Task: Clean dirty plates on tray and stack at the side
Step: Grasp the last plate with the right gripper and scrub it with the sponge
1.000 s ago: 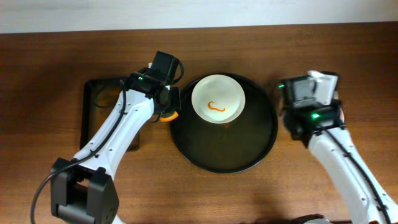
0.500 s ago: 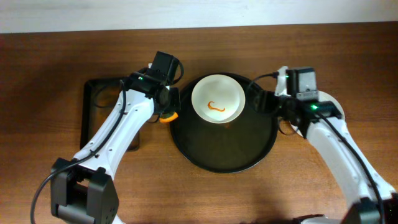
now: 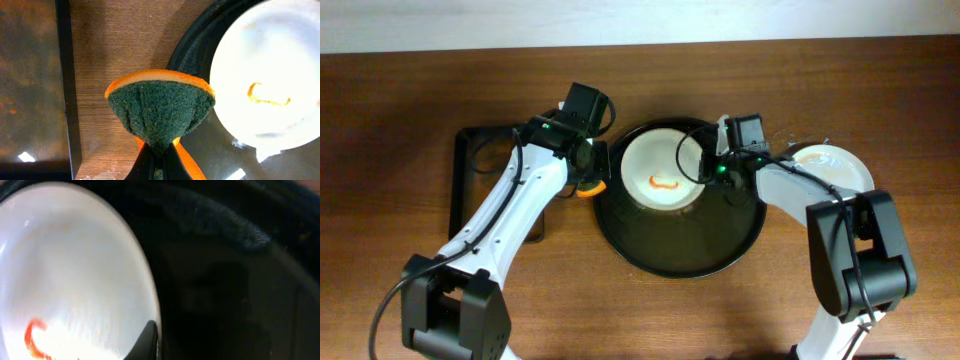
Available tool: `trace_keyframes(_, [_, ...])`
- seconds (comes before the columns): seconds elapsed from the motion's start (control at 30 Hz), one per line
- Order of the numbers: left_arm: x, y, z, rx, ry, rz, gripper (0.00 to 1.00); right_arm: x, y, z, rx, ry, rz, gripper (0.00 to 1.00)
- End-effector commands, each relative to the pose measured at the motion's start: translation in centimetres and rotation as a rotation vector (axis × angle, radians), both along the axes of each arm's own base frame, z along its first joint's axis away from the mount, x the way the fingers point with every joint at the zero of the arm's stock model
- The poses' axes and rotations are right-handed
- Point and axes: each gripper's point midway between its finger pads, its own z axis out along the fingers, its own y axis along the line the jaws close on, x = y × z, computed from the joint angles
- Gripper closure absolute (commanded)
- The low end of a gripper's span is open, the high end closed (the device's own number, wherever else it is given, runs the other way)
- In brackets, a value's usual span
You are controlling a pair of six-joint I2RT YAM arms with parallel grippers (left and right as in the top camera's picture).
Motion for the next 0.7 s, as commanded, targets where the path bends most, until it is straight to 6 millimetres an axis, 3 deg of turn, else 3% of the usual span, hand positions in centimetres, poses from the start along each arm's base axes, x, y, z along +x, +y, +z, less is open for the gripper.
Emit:
trace_keyframes(0.0, [0.3, -0.2, 1.6, -0.030, -0.041, 0.012, 1.00, -4.1, -0.3, -2.4, -0.027, 0.187, -0.006, 0.96])
trace_keyframes(0.03, [0.3, -0.9, 1.7, -0.067, -0.033, -0.001, 0.99, -6.8, -0.6, -3.2, -0.021, 0.320, -0.051, 0.96])
trace_keyframes(0.13, [0.1, -4.1, 1.5, -0.242, -0.016, -0.066, 1.00, -8.9, -0.5, -3.4, -0.006, 0.411, -0.039, 0.96])
trace_keyframes(0.2, [0.0, -7.5, 1.0, -0.422, 0.001, -0.145, 1.00, -9.0, -0.5, -3.4, -0.007, 0.415, -0.039, 0.96])
trace_keyframes(0.27, [-0.5, -9.4, -0.3, -0.512, 0.032, -0.191, 1.00, -9.0, -0.5, -3.4, -0.008, 0.417, -0.039, 0.96])
trace_keyframes(0.43, [-1.2, -15.6, -4.6, -0.788, 0.188, -0.318, 1.00, -9.2, -0.5, -3.4, -0.010, 0.425, -0.039, 0.96])
trace_keyframes(0.67, [-3.2, -19.9, -9.0, -0.826, 0.284, -0.375, 1.00, -9.2, -0.6, -3.4, -0.011, 0.425, -0.039, 0.96])
